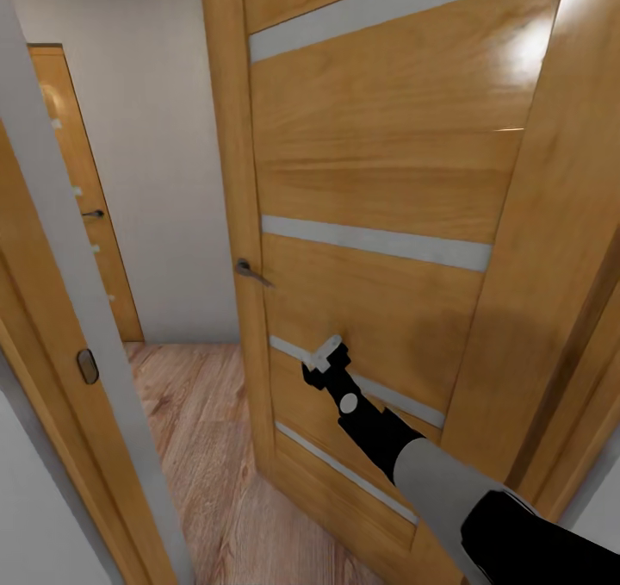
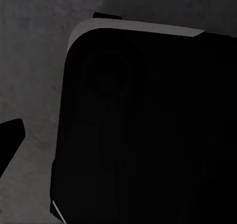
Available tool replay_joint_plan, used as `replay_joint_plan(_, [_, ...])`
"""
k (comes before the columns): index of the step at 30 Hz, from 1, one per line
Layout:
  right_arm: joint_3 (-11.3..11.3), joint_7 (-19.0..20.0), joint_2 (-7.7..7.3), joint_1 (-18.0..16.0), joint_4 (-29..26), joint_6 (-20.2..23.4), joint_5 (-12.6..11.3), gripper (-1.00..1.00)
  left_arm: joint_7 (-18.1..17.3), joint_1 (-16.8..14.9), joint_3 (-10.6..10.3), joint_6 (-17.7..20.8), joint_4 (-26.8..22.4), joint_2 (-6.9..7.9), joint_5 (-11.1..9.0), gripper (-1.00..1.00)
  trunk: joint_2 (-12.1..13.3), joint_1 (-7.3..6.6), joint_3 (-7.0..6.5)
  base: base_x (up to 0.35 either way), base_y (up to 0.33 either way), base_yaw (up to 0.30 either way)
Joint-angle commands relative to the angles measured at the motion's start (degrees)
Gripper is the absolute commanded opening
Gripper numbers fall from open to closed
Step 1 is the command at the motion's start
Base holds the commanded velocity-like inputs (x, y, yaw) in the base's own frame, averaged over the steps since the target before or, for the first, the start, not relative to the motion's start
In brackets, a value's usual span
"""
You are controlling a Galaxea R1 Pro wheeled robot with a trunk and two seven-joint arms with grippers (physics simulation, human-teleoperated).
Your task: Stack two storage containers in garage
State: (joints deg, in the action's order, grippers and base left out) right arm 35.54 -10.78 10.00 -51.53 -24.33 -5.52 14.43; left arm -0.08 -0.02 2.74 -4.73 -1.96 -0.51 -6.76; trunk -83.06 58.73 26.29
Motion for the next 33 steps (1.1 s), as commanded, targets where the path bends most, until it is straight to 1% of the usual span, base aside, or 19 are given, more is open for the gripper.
replay_joint_plan(1, [-0.4, -0.7, 0.00, -0.1, 3.9, -0.2, 0.1, 1.00, 0.0, 0.0, 0.2, -0.1, 0.0, -0.02, -0.4, 1.00, 0.0, 0.00, 0.05, 0.000, 0.000, 0.000])
replay_joint_plan(7, [-0.4, -0.7, 0.00, -0.2, 4.3, -0.3, 0.2, 1.00, 0.0, 0.0, 0.2, -0.1, 0.0, -0.01, -0.4, 1.00, 0.0, 0.00, 0.05, 0.000, 0.000, 0.000])
replay_joint_plan(10, [-0.5, -0.7, 0.00, -0.7, 4.3, -0.4, 0.2, 1.00, 0.0, 0.0, 0.2, -0.1, -0.1, 0.00, -0.4, 1.00, 0.0, 0.00, 0.05, 0.000, 0.000, 0.000])
replay_joint_plan(20, [-0.5, -0.7, 0.00, -1.3, 3.5, -0.8, 0.1, 1.00, 0.0, 0.0, 0.2, -0.1, -0.1, 0.07, -0.4, 1.00, 0.0, 0.00, 0.05, 0.000, 0.000, 0.000])
replay_joint_plan(25, [0.0, -1.1, 0.00, -1.3, 3.4, -0.5, 0.3, 1.00, 0.0, 0.0, 0.2, -0.1, -0.1, 0.07, -0.4, 1.00, 0.0, 0.00, 0.05, 0.000, 0.000, 0.000])
replay_joint_plan(26, [0.2, -1.6, 0.00, -1.3, 3.4, -0.5, 0.5, 1.00, 0.0, 0.0, 0.2, -0.1, -0.1, 0.07, -0.4, 1.00, 0.0, 0.00, 0.05, 0.000, 0.000, 0.000])
replay_joint_plan(28, [0.4, -3.0, 0.00, -1.3, 3.6, -0.4, 1.7, 1.00, 0.0, 0.0, 0.2, -0.1, -0.1, 0.07, -0.4, 1.00, 0.0, 0.00, 0.05, 0.000, 0.000, 0.000])
replay_joint_plan(32, [0.5, -4.3, 0.00, -1.3, 4.0, -0.2, 3.6, 1.00, 0.0, 0.0, 0.2, -0.1, -0.1, -0.01, -0.4, 1.00, 0.0, 0.00, 0.05, 0.000, 0.000, 0.000])
replay_joint_plan(33, [0.5, -4.3, 0.00, -1.3, 4.0, -0.2, 3.6, 1.00, 0.0, 0.0, 0.3, -0.1, -0.1, -0.01, -0.4, 1.00, 0.0, 0.00, 0.05, 0.000, 0.000, 0.000])
